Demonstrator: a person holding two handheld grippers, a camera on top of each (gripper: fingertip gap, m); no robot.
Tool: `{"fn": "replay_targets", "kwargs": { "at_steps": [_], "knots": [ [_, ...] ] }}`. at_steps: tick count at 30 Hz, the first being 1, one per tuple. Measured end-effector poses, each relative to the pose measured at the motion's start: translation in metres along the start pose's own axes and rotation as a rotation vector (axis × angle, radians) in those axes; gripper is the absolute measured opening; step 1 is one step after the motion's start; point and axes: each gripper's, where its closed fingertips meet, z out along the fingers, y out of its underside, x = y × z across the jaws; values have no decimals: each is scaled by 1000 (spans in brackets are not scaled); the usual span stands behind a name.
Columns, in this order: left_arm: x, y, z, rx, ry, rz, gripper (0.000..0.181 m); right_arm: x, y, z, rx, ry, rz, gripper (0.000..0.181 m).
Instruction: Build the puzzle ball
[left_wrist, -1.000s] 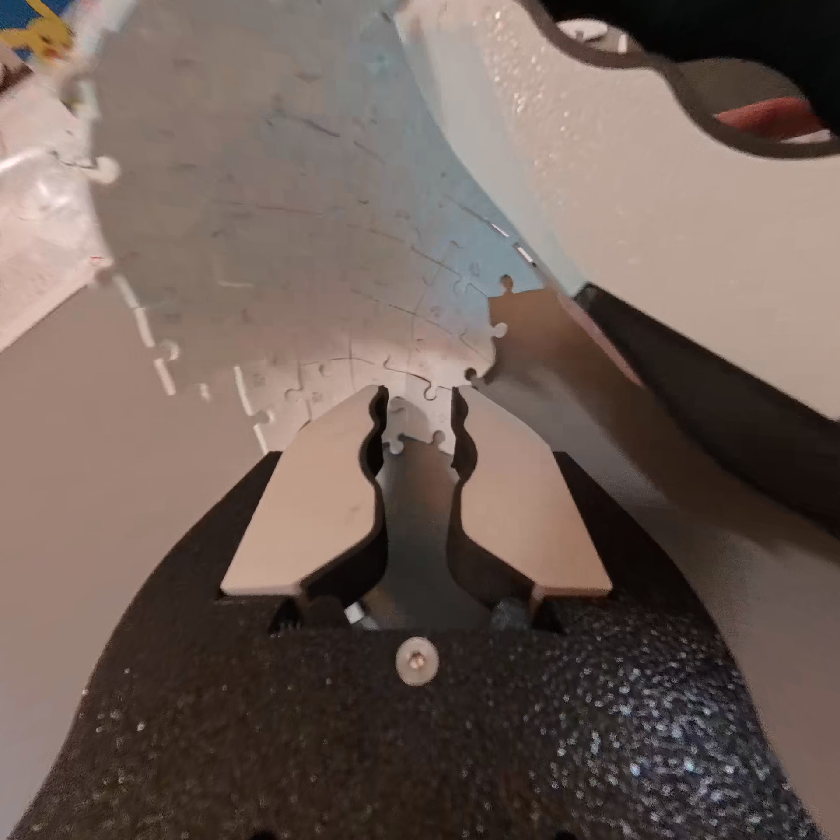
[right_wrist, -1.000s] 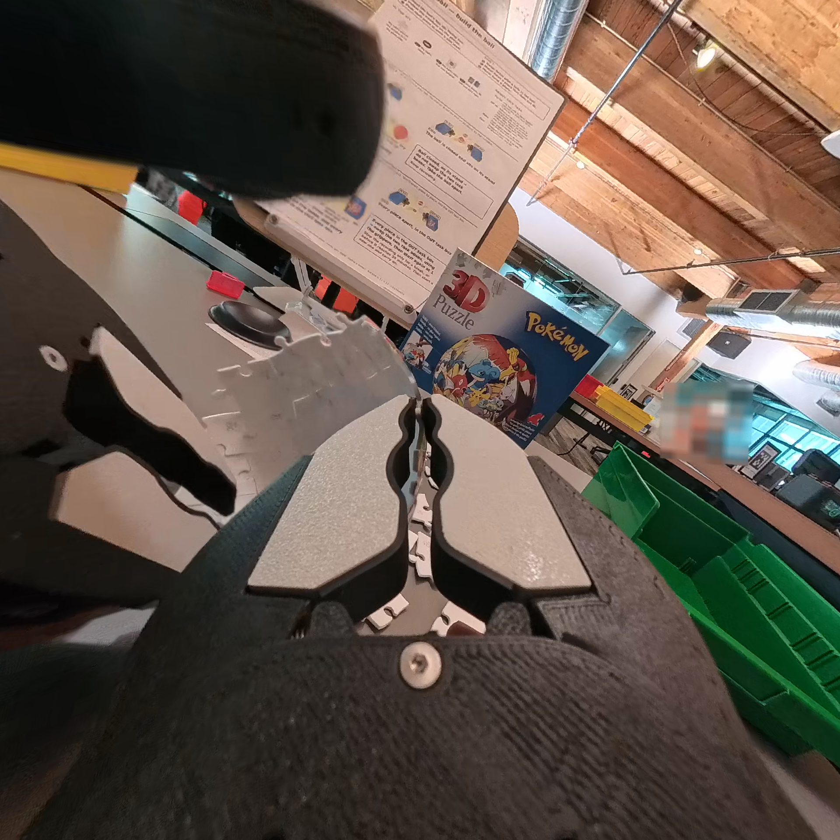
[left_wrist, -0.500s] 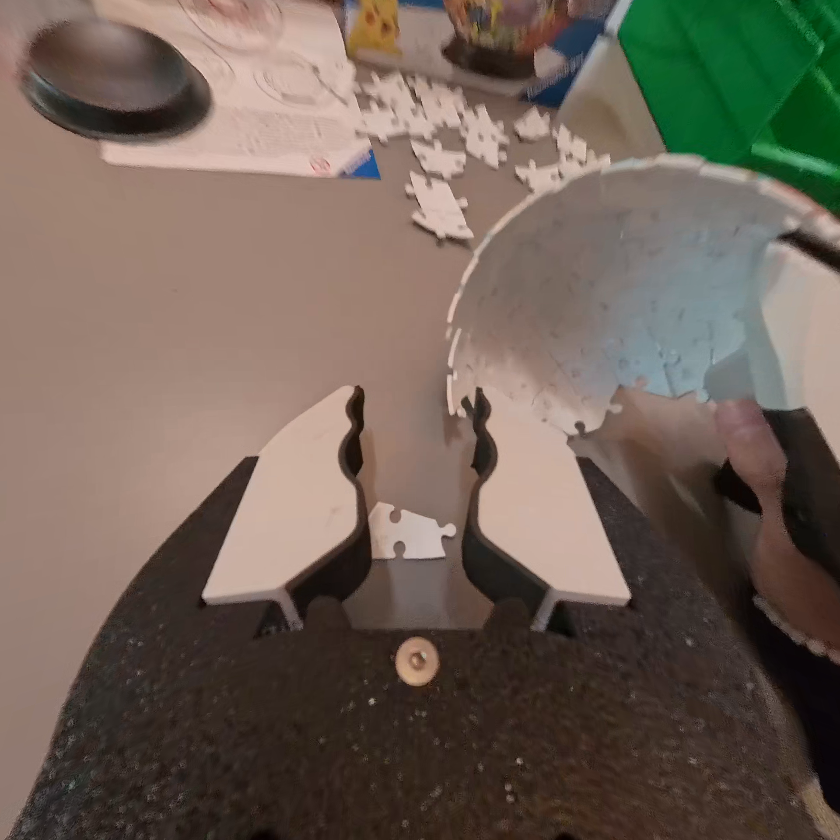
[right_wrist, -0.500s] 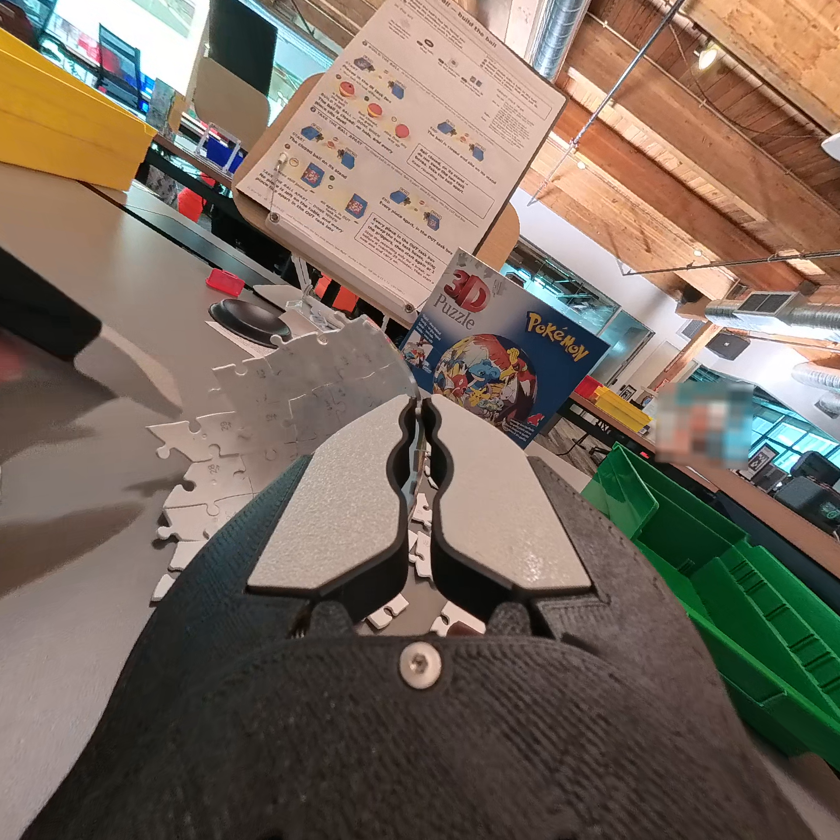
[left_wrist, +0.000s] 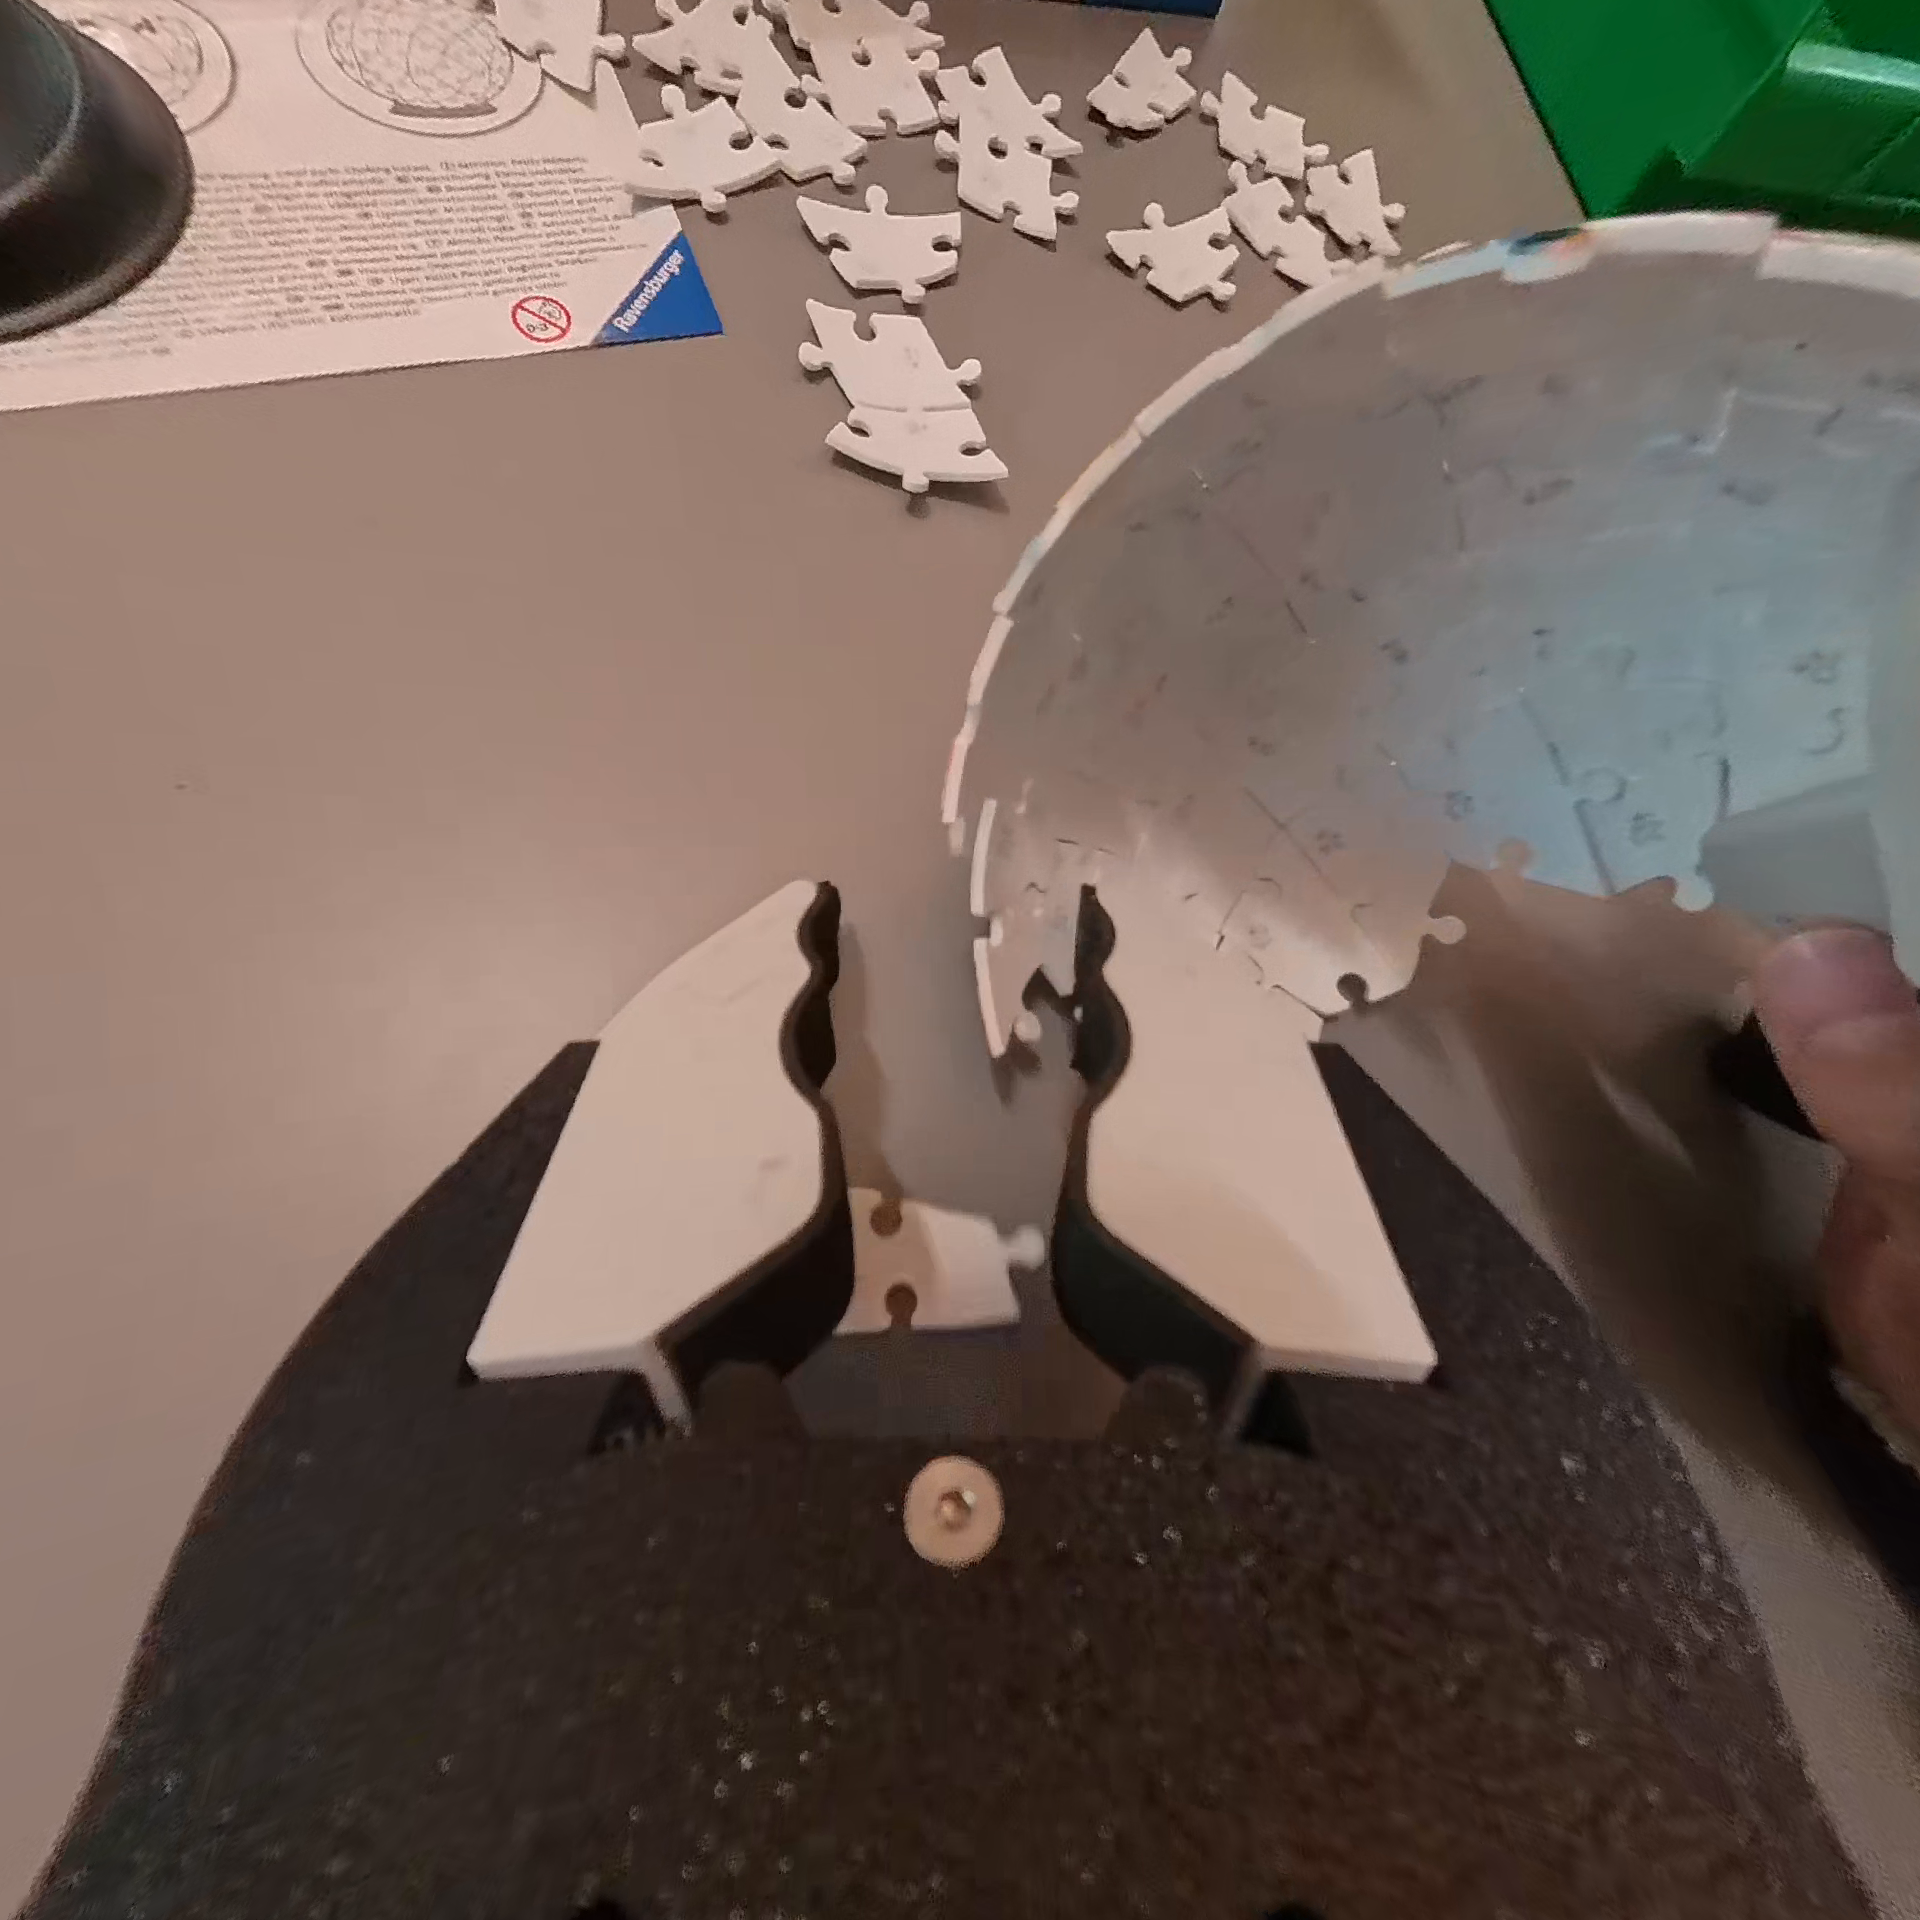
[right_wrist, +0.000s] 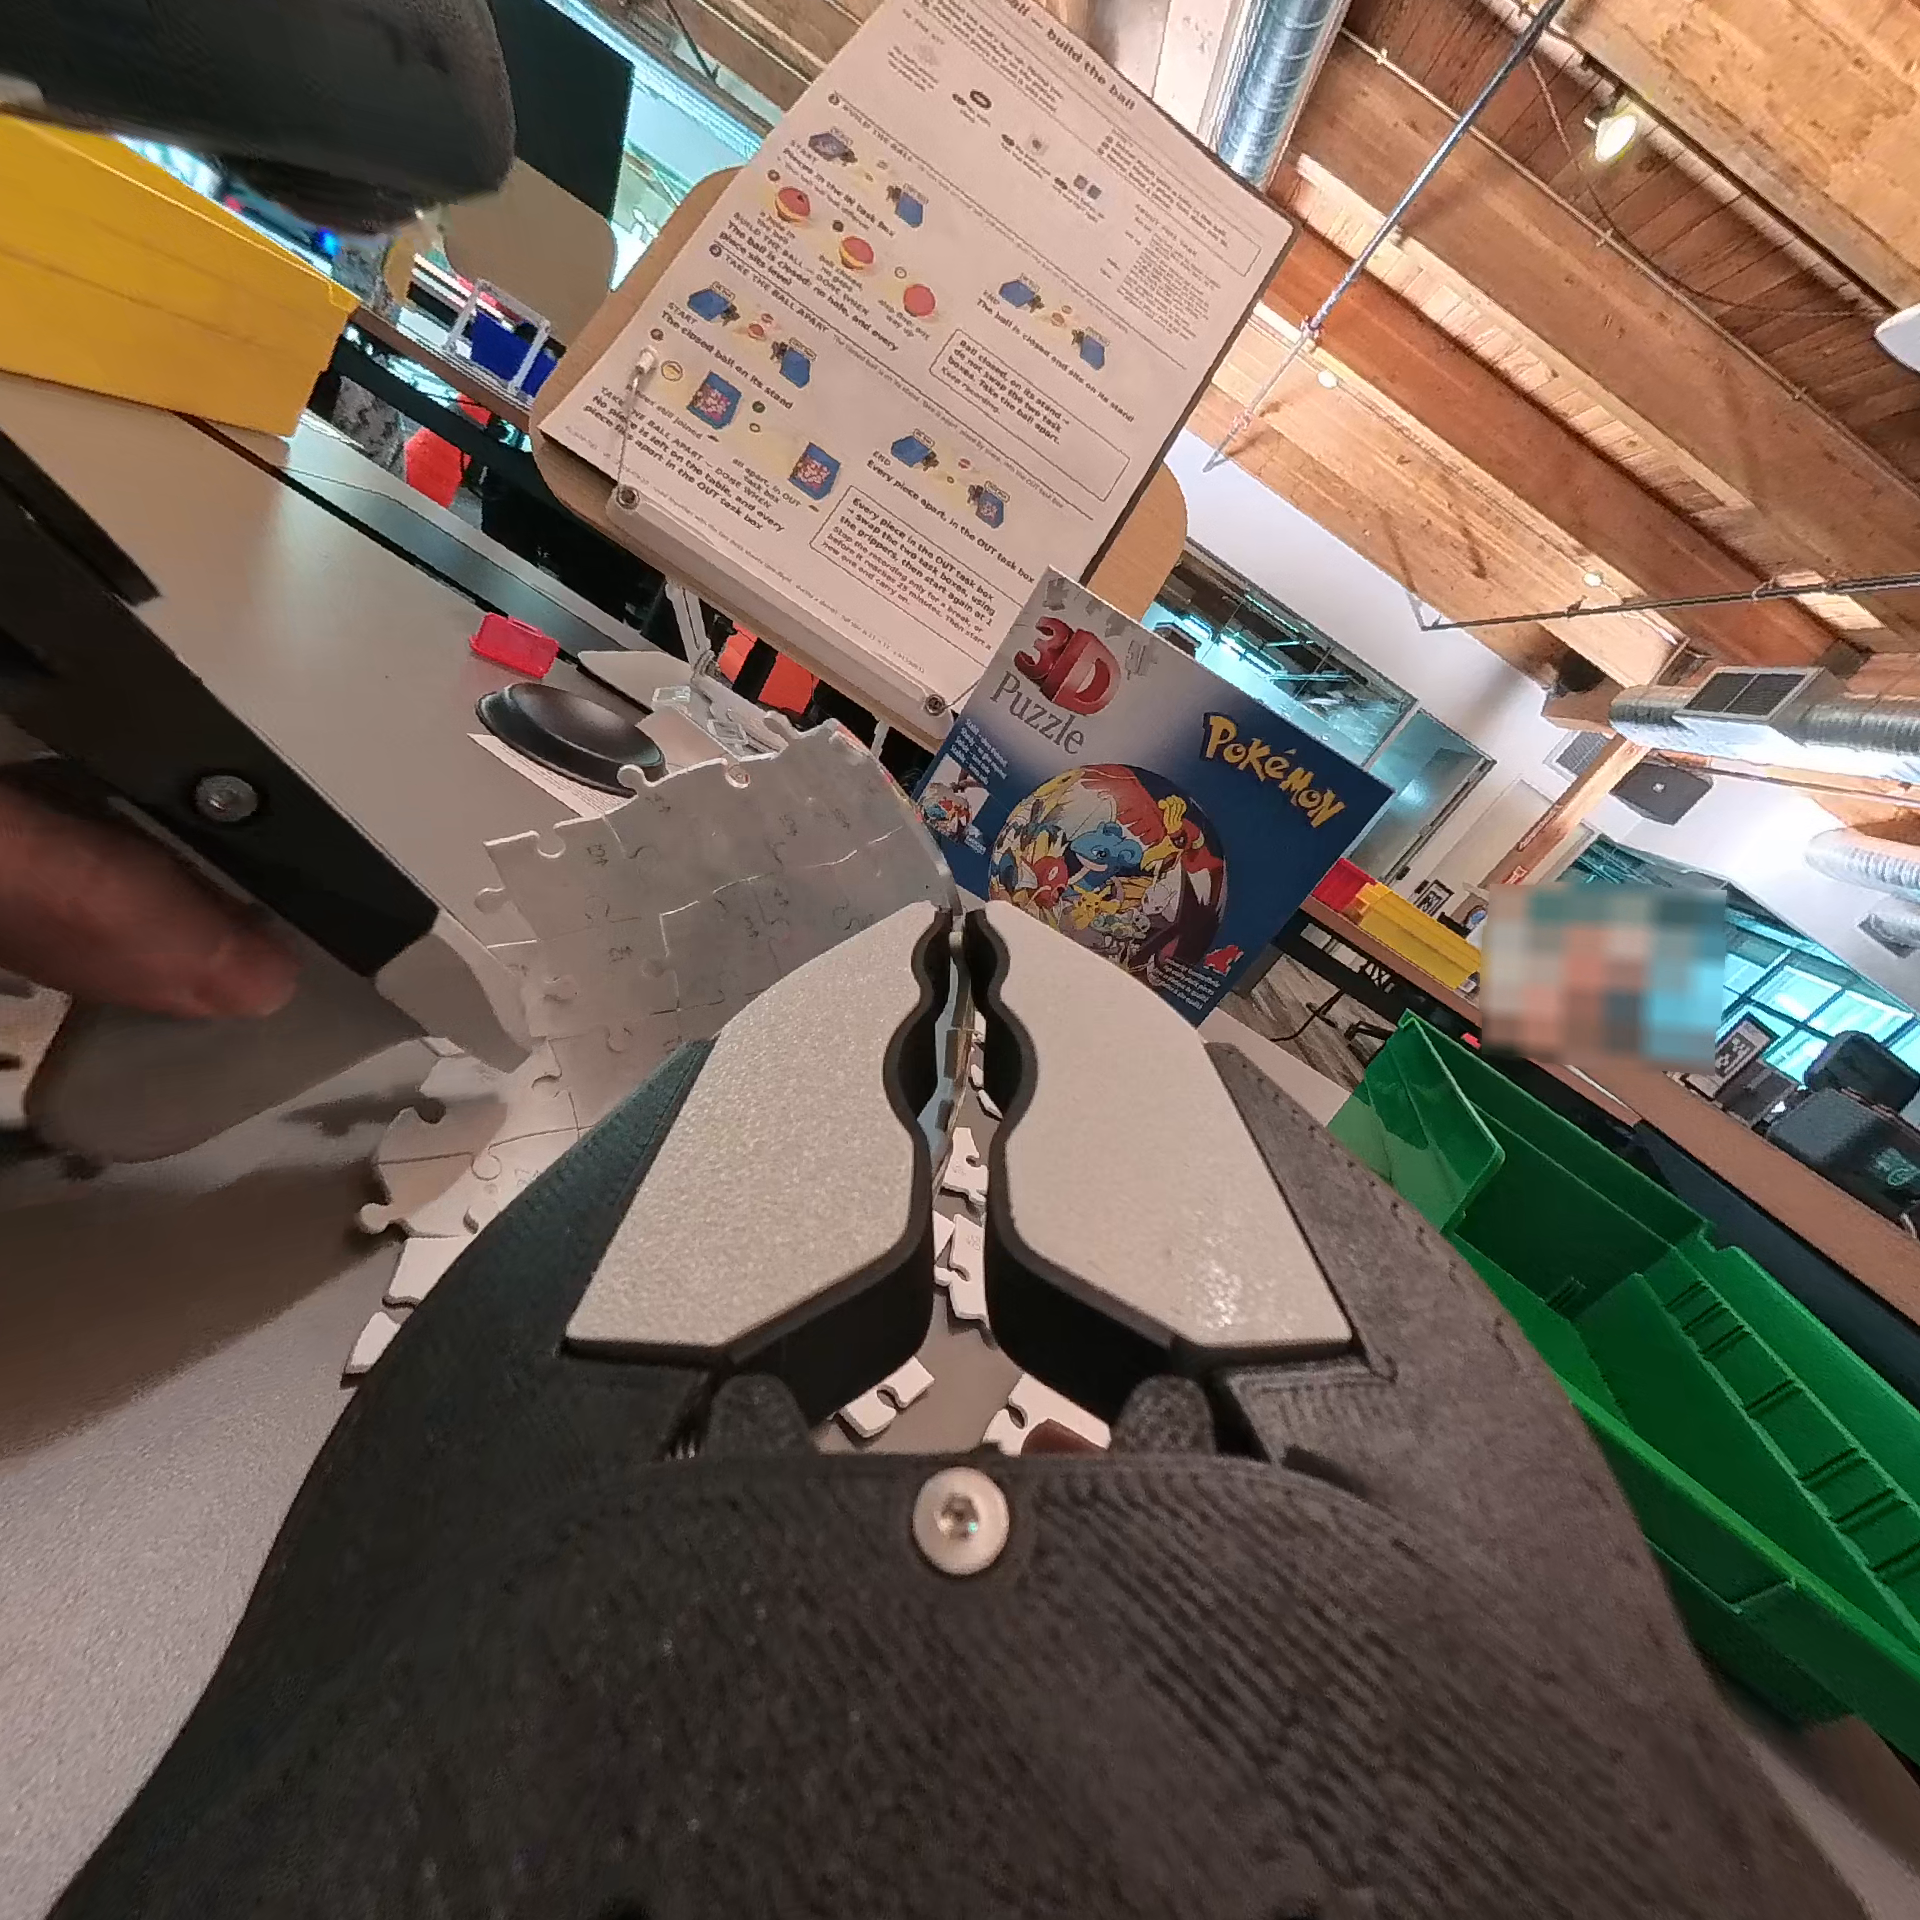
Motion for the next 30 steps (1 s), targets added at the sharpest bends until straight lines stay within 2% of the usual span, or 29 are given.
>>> {"fn": "replay_targets", "kwargs": {
  "at_steps": [3, 5, 7, 9, 11, 13, 17, 30],
  "knots": [
    [-4, -4, -14, 59, -71, 69, 38, 0, 0, 0, 0, 0, 1, 3],
    [0, -7, -26, 122, -103, 167, 28, 0, 0, 0, 1, 0, 1, 3],
    [25, -5, -34, 159, -26, 323, 18, 0, 0, 0, 1, 0, 3, 3],
    [50, 9, -32, 119, 69, 497, 18, 0, 0, 0, 2, 0, 3, 3],
    [59, 18, -26, 80, 77, 629, 18, 0, -1, 0, 2, 0, 4, 3],
    [62, 23, -21, 51, 88, 686, 20, 0, -1, 0, 3, -1, 4, 3],
    [66, 28, -11, -6, 141, 630, 23, -1, -1, 0, 4, -2, 4, 3],
    [56, 22, 8, -81, 109, 508, 5, -1, -1, 0, 6, -4, 9, 3]
  ]
}}
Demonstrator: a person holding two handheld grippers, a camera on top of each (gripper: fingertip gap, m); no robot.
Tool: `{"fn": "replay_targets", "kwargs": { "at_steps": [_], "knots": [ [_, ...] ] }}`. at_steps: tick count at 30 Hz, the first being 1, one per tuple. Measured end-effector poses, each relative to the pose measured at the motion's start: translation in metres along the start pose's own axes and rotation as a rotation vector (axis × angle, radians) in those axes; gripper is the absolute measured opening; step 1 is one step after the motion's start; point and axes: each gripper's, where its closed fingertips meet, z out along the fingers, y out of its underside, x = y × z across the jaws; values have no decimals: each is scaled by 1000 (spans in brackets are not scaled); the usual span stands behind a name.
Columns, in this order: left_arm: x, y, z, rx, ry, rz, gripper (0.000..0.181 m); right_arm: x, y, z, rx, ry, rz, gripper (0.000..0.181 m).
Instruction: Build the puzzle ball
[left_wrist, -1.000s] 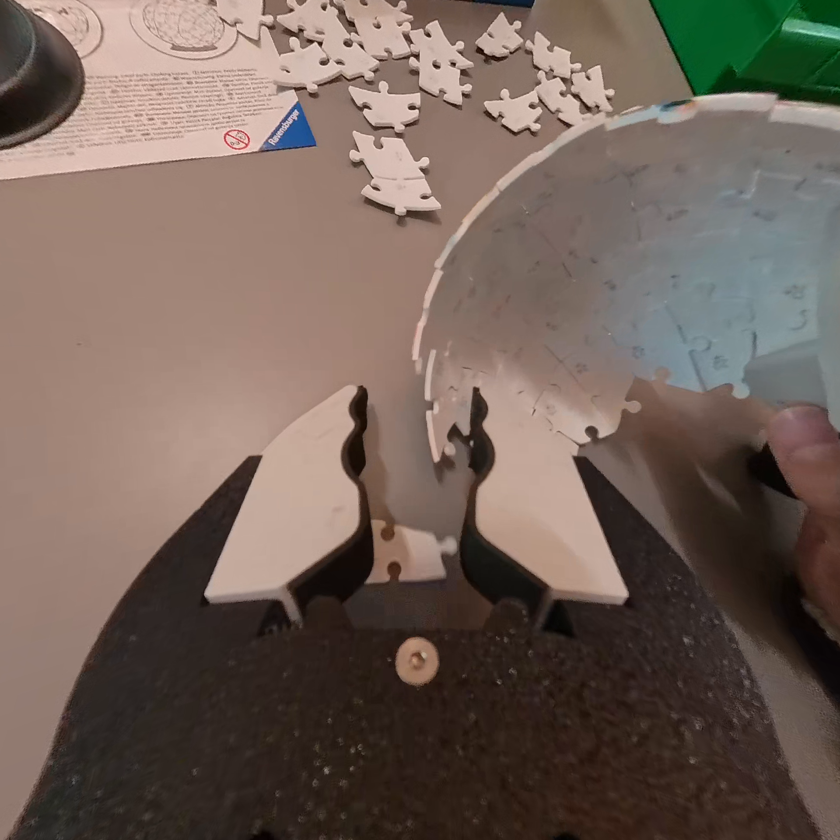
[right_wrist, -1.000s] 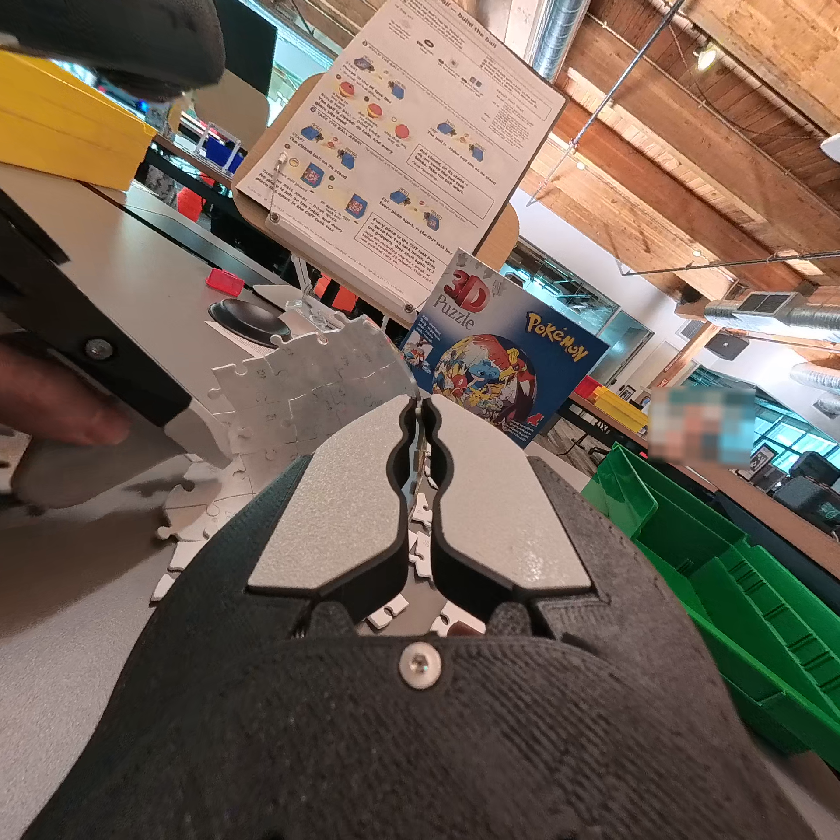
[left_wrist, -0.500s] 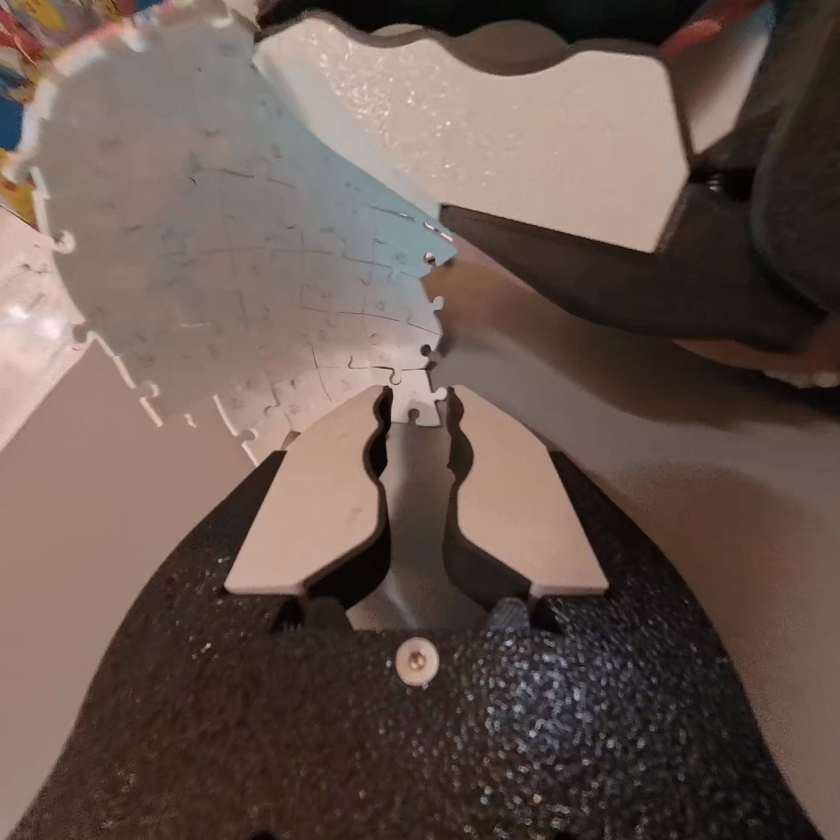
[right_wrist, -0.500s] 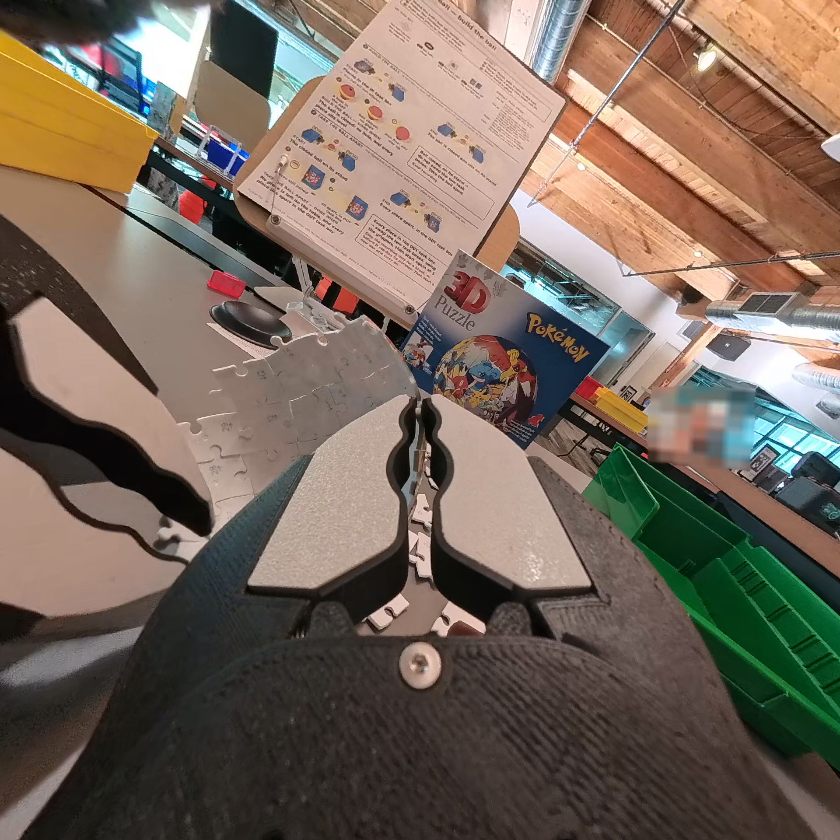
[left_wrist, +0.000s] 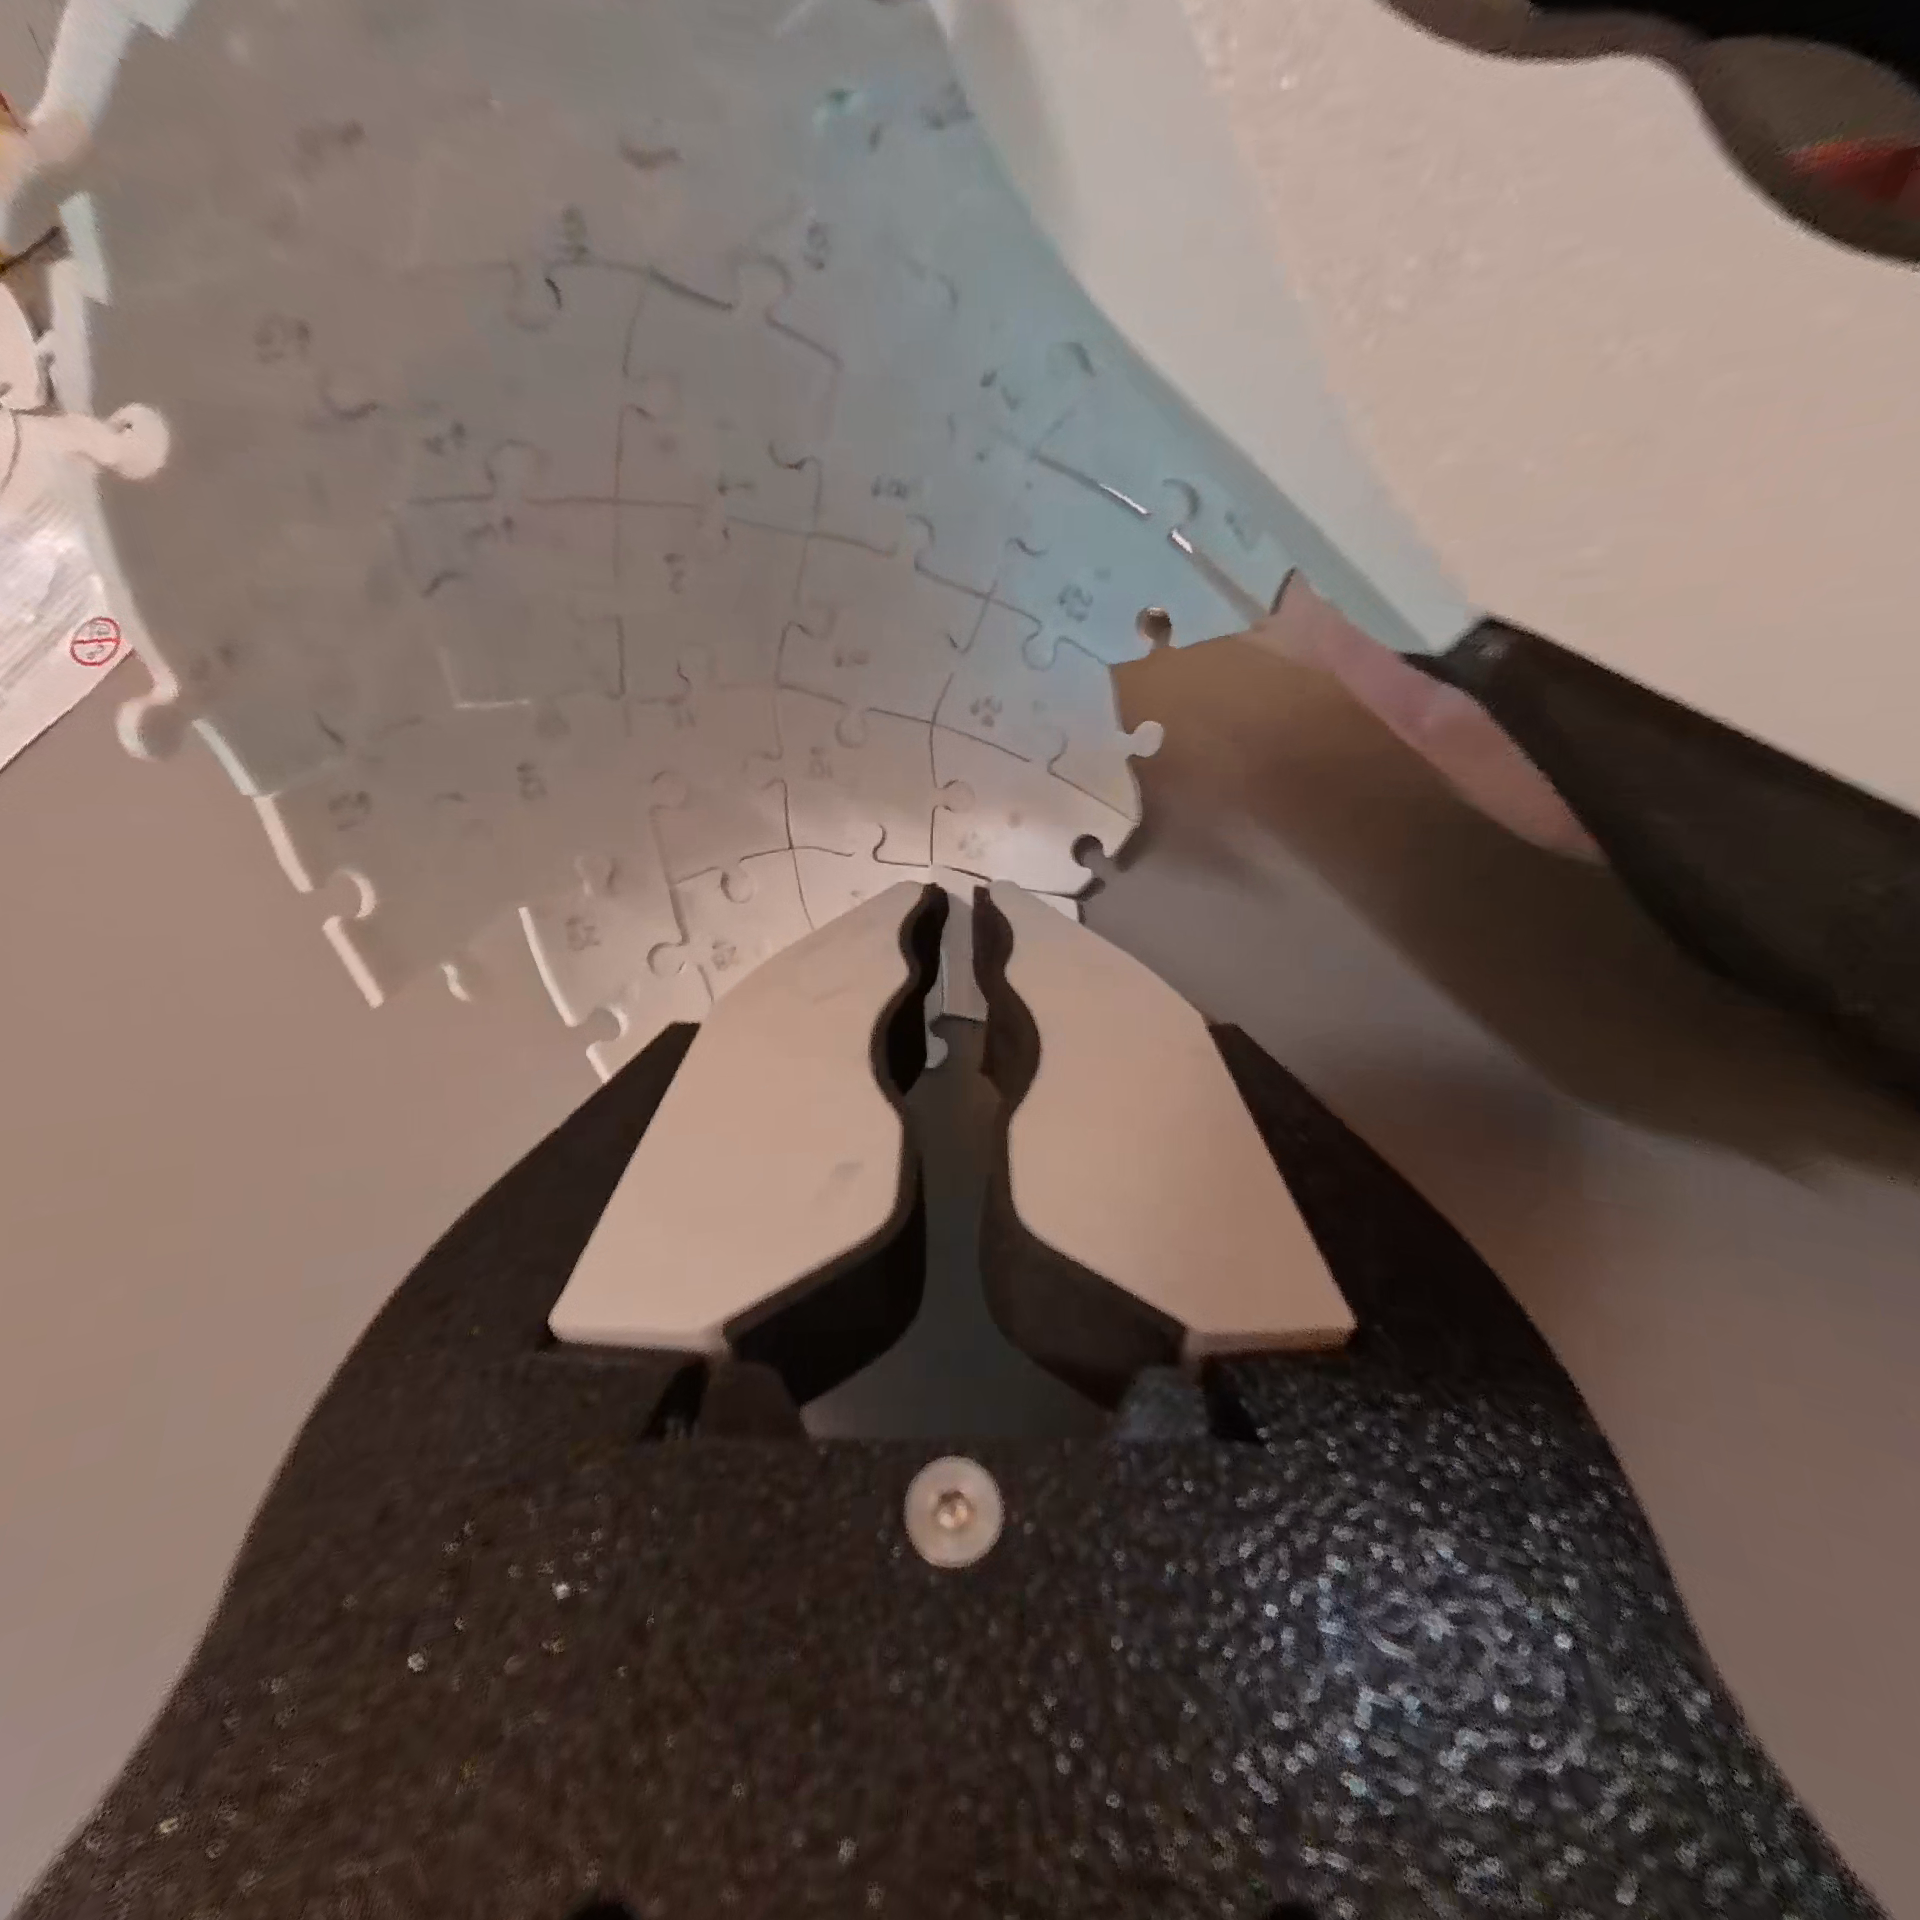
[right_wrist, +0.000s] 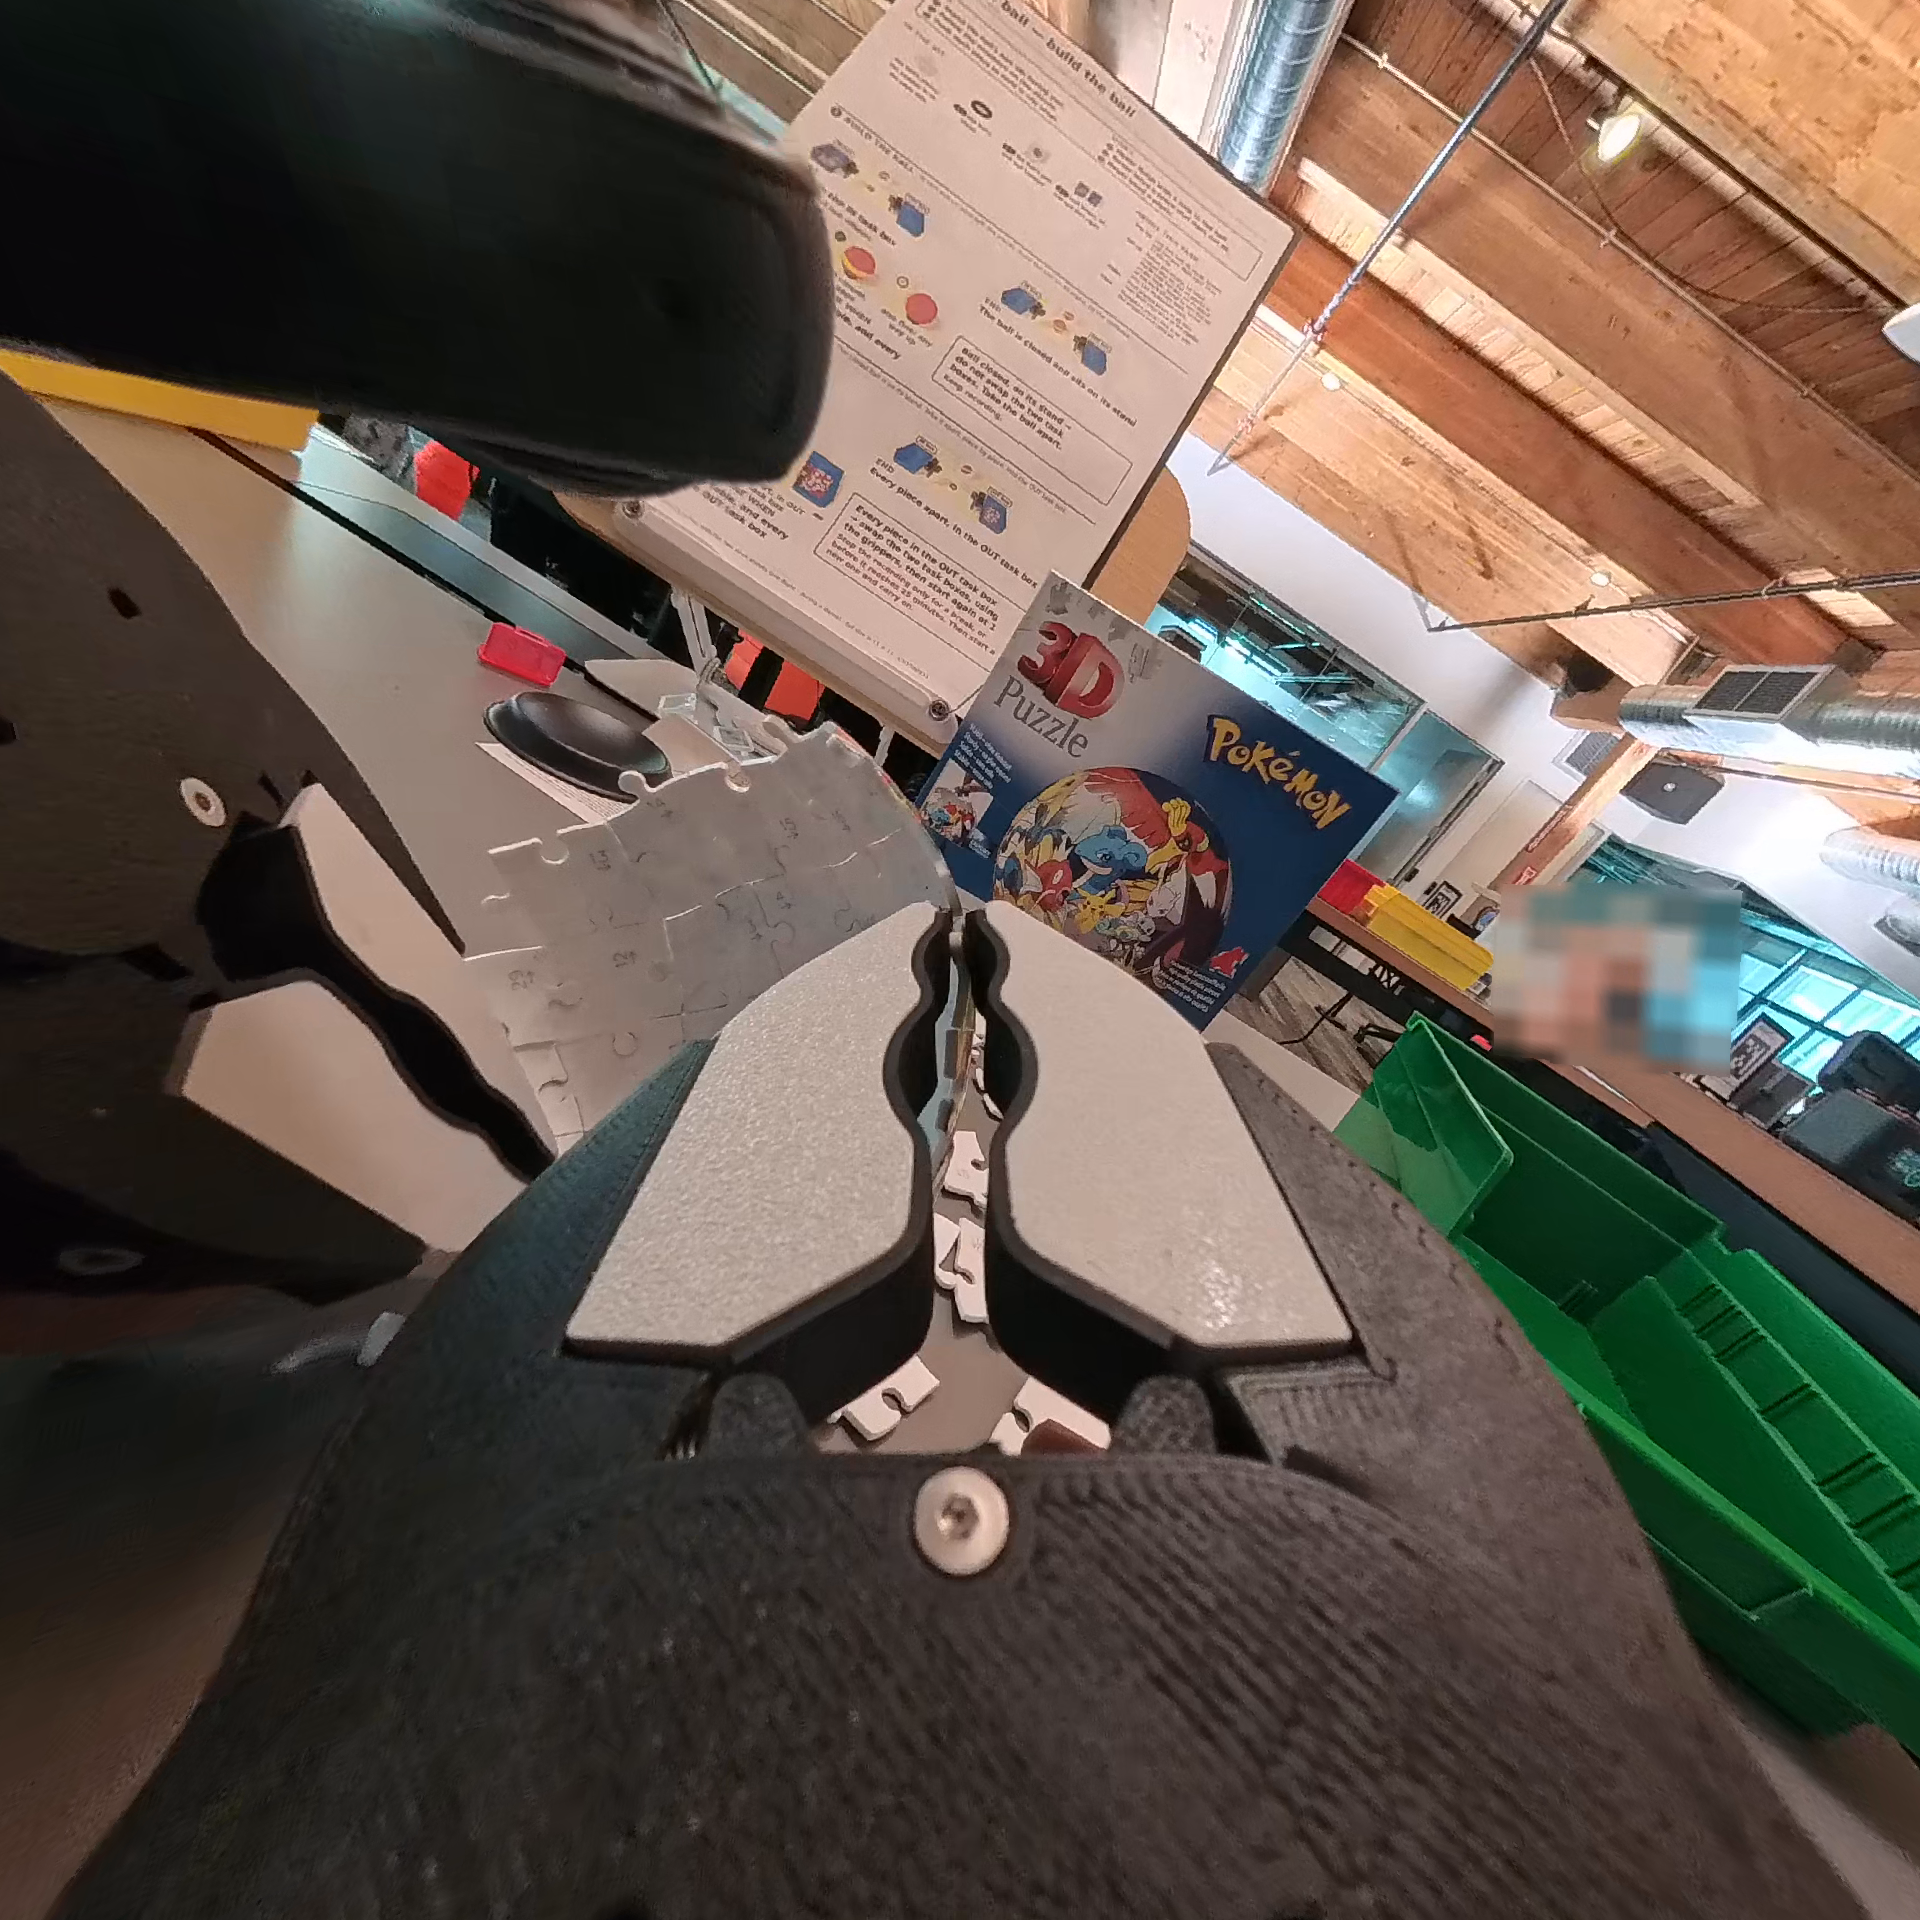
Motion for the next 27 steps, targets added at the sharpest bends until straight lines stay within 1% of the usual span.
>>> {"fn": "replay_targets", "kwargs": {
  "at_steps": [10, 14, 20, 22, 25, 26, 27],
  "knots": [
    [0, 0, 2, -37, 1, -79, 5, -1, 0, 1, -2, -2, -3, 3],
    [0, 1, 2, -86, -33, -58, 6, -1, 0, 1, -2, -2, -4, 3],
    [-1, 1, 2, -138, -119, -89, 5, -1, 1, 1, -6, -3, -9, 3],
    [-1, 0, 2, -113, -135, -111, 5, -1, 1, 1, -6, -2, -8, 3],
    [-1, 0, 1, -50, -154, -92, 5, -1, 1, 0, -6, 1, -8, 3],
    [1, 0, 1, -36, -152, -83, 0, -1, 1, 0, -5, 0, -9, 3],
    [1, -1, 0, -23, -158, -79, 0, -1, 1, 0, -6, -1, -11, 3]
  ]
}}
